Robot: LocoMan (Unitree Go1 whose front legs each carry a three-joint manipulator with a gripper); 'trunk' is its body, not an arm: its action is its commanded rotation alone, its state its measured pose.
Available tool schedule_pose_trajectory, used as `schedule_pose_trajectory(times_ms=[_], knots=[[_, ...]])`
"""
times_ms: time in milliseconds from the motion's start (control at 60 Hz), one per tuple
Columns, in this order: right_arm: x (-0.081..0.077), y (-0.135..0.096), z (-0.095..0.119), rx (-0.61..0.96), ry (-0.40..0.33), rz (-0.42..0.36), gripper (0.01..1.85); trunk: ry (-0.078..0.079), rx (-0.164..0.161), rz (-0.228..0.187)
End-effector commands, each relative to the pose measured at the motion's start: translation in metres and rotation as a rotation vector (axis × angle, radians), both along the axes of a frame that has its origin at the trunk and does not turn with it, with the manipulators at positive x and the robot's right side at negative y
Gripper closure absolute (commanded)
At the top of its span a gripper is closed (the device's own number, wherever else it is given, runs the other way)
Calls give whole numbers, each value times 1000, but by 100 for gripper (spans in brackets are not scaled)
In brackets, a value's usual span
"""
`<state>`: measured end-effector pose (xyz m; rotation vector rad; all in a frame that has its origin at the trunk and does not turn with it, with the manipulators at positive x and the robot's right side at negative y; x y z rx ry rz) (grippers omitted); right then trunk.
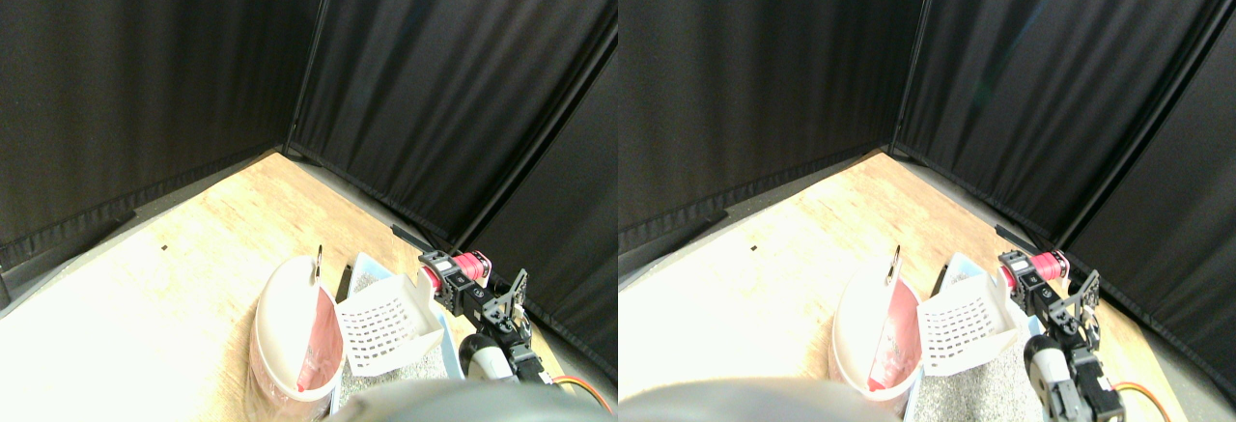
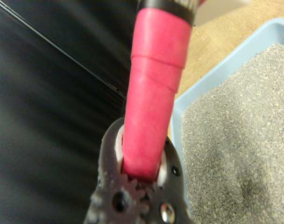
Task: Scoop (unimanual)
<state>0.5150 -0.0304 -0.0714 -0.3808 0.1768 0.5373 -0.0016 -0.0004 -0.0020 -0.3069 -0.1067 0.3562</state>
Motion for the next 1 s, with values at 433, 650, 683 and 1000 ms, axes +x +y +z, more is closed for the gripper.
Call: schedule_pose_trajectory(times_ms=[433, 650, 683, 1000], knots=[[14, -65, -14, 431, -191, -108, 180, 31, 86, -98], [15, -109, -20, 516, -235, -197, 180, 36, 139, -157], [13, -118, -21, 520, -228, -227, 180, 37, 147, -167], [13, -167, -34, 570, -230, -304, 180, 48, 194, -233]])
